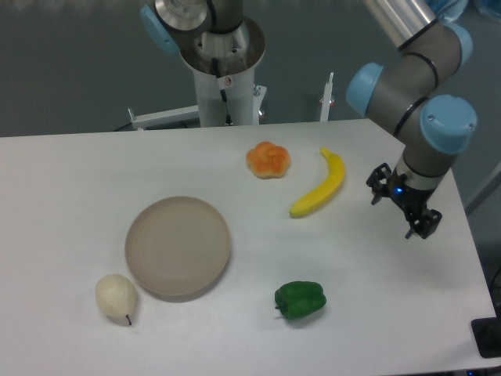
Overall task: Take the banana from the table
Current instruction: 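Move the gripper over the yellow banana and lower onto it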
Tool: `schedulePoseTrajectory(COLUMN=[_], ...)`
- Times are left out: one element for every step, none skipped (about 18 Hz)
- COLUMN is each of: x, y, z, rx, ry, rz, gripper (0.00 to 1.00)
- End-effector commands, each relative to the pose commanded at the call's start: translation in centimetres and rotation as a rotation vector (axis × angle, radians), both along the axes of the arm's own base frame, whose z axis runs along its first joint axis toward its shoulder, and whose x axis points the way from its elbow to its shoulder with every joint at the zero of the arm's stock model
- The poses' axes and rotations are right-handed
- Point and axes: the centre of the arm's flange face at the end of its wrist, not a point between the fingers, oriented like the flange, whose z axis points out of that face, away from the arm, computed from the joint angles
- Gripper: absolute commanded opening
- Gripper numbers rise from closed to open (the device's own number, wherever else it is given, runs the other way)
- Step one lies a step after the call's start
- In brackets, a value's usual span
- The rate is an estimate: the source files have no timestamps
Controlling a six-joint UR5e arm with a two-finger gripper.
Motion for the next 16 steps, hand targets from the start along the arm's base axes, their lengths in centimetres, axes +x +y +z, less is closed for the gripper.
schedulePoseTrajectory(x=[0.8,1.8,2.6,3.5,4.3,4.8,5.2,5.5,6.3,7.7,8.2,8.5,8.7,9.2,9.8,10.1], y=[-0.1,-0.5,-1.0,-1.6,-2.1,-2.4,-2.5,-2.4,-1.9,-1.6,-1.6,-1.6,-1.7,-1.4,-1.3,-1.4], z=[-0.8,-1.2,-1.6,-2.3,-2.6,-2.8,-3.0,-3.2,-3.3,-3.8,-4.2,-4.4,-4.6,-5.0,-5.7,-6.3], rx=[-0.01,-0.022,-0.03,-0.037,-0.042,-0.047,-0.05,-0.054,-0.058,-0.068,-0.076,-0.08,-0.078,-0.073,-0.068,-0.059], ry=[-0.015,-0.027,-0.038,-0.055,-0.059,-0.066,-0.071,-0.074,-0.077,-0.082,-0.087,-0.091,-0.087,-0.077,-0.066,-0.053], rz=[-0.002,0.003,0.003,0.003,0.003,0.001,0.001,0.006,0.017,0.041,0.056,0.067,0.076,0.073,0.064,0.061], gripper=[1.0,1.0,1.0,1.0,1.0,1.0,1.0,1.0,1.0,1.0,1.0,1.0,1.0,1.0,1.0,1.0])
